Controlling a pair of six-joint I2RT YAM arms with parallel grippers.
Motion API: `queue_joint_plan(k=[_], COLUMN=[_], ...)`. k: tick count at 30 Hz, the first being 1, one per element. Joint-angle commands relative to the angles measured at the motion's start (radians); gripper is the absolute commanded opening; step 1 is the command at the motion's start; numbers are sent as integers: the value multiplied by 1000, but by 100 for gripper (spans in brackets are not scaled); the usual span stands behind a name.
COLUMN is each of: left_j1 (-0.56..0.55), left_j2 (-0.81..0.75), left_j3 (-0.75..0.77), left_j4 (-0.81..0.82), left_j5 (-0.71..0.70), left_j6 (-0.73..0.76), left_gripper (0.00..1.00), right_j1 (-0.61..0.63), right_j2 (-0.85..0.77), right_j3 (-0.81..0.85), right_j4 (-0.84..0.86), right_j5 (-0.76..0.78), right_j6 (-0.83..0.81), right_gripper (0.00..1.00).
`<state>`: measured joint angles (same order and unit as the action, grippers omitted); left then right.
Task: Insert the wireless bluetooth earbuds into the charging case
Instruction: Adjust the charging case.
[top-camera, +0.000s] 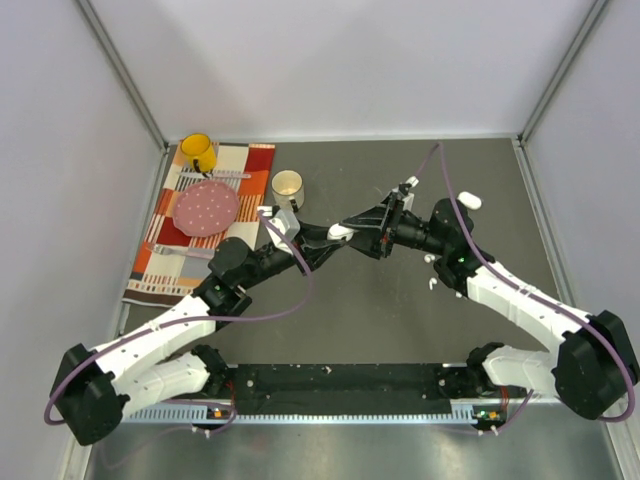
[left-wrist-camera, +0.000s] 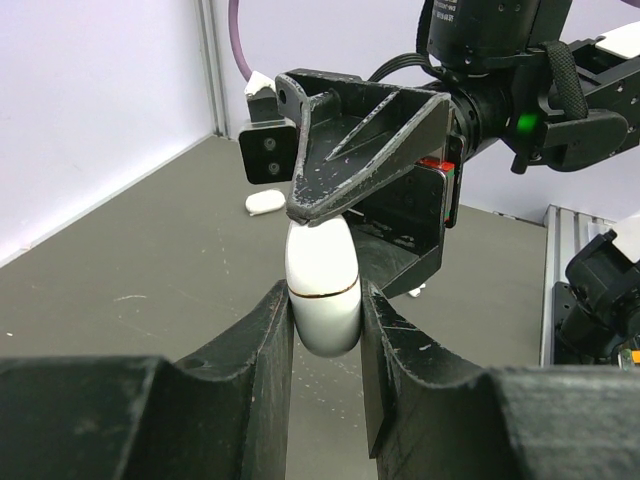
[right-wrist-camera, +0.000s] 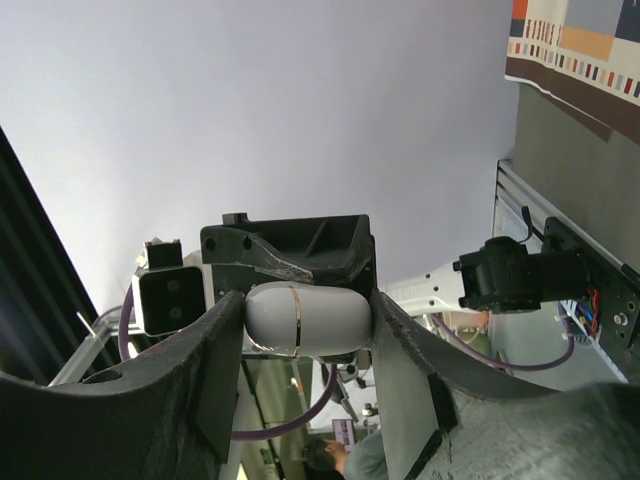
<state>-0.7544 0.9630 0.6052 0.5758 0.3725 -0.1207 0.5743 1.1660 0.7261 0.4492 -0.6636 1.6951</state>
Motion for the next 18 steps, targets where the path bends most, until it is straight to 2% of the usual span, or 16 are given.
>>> queue_joint_plan(k=[1,3,8,14,18], left_j1=[0,0,0,0,0], left_j2=[9,13,17,23,32], left_j3=[8,13,18,25,30], left_j4=[42,33,32,24,25], left_j5=[-14,-7,-7,-12,-10], left_j6=[0,-5,-23,-37,-53], left_gripper=[3,3,8,24,27], right_j1=[10,10,12,12,13], right_j2=[-26,-32,-38,-45,-48], right_j3=[-5,-7,-8,-16,-19], right_j4=[45,49,48,42,45], right_j5=[2,4,7,16,18], right_j6=[14,14,12,11,8], right_gripper=[35,27,25,22,19])
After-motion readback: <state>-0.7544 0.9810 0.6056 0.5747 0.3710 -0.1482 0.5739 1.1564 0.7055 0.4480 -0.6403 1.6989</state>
